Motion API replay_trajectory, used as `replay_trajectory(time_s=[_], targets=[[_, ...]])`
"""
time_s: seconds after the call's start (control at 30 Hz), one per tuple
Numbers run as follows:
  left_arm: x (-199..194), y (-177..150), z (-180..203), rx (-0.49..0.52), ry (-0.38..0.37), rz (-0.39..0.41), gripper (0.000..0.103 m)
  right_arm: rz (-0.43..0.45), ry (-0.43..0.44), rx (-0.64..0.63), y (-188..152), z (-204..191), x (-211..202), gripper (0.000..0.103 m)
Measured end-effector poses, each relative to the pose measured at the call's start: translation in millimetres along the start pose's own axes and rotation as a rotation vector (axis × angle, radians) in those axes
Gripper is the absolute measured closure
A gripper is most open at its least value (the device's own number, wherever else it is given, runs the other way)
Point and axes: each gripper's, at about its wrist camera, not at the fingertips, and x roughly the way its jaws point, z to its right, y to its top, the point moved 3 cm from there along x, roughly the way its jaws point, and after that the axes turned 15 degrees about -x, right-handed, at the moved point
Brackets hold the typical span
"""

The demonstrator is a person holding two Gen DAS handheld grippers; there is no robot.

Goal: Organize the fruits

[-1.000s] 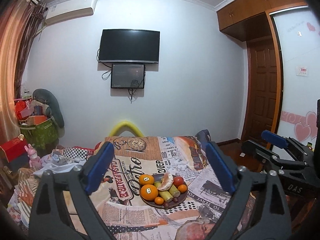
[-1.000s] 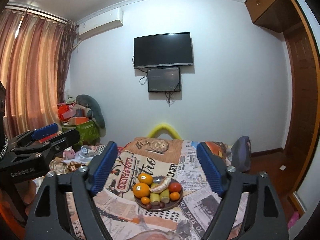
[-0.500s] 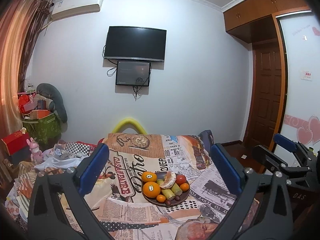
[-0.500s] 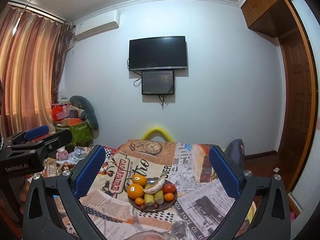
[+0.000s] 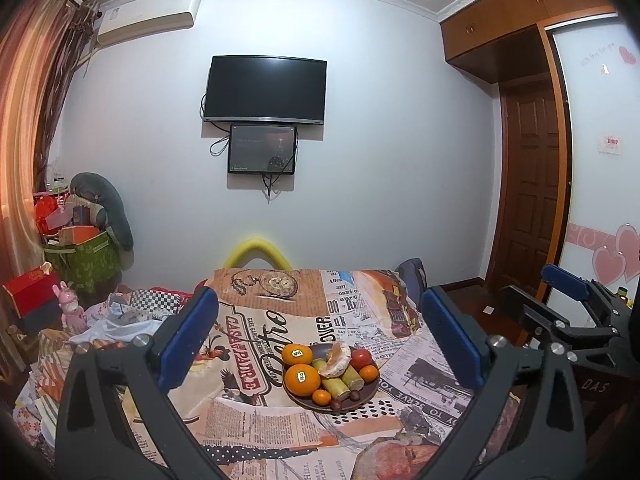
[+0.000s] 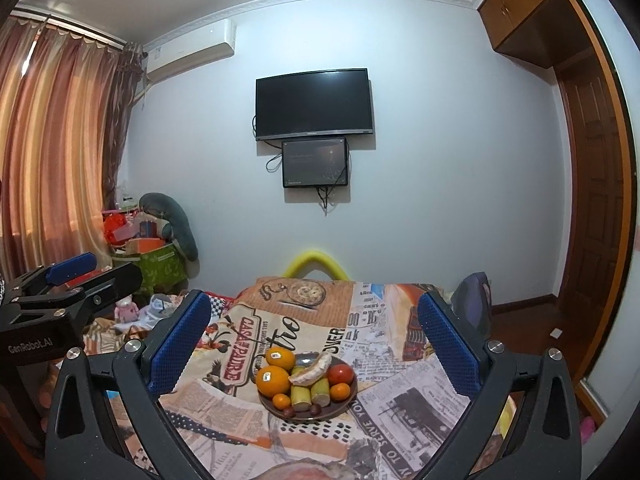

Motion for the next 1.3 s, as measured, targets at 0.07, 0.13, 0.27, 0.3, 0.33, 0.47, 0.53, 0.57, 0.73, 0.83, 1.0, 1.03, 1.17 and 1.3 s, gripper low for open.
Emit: replay_trajectory(time_s=[0.07,0.13,0.27,0.3,0.33,0.47,0.53,0.57,0.73,0.83,1.0,1.03,1.17,1.3], targets=[[-0.4,0.4,1.0,0.004,0.000,0.001,0.000,0.002,-0.002,0.001,0.5,0.2,-0.5,0.000],[-0.7,0.7,1.6,0.004,-0.001,-0.001,0.000,0.003,-0.005,0.002,0.5,0.7,-0.9,0.000],[-0.9,0.4,2.6,0.004,0.001,-0.001,0.000,0.002,-0.005,0.010,1.0,2.5,-1.1,0.000],[-1.2,0.2,3.0,0.004,0.000,-0.002,0.000,0.002,-0.006,0.012,0.7,2.4,-1.4,0.000],[-1.0,0.3,2.8,0.003,-0.001,-0.002,0.000,0.002,-0.006,0.013,0.3,2.9,-2.0,0.000],[-1.2,0.5,3.5,0.003,-0.001,-0.001,0.000,0.002,-0.008,0.013,0.7,3.1,-2.9,0.000],[-1.1,0.2,3.5,0.002,0.000,-0.001,0.000,0.002,-0.006,0.013,0.9,3.3,-3.2,0.000],[-1.1,0.1,3.6,0.001,-0.001,-0.002,0.000,0.001,-0.005,0.015,0.5,3.4,-2.9,0.000],[-1.4,-0.2,4.0,0.005,-0.003,-0.004,0.000,-0.001,-0.002,0.016,0.5,3.4,-1.9,0.000],[-1.2,0.2,3.4,0.008,-0.008,-0.008,0.000,-0.004,-0.003,0.012,0.0,3.0,-2.1,0.000],[0.4,-0.2,1.6,0.006,-0.016,-0.021,0.000,-0.009,-0.002,0.008,-0.8,1.3,-0.6,0.000],[0.4,-0.3,1.1,0.005,-0.018,-0.023,0.000,-0.010,-0.002,0.008,-0.8,1.2,-0.2,0.000],[1.1,-0.6,1.7,0.011,-0.033,-0.033,0.000,-0.014,0.001,0.008,-1.4,0.9,0.8,0.000],[0.4,-1.0,2.1,0.020,-0.034,-0.029,0.000,-0.019,-0.002,0.004,-2.2,1.3,2.5,0.000]])
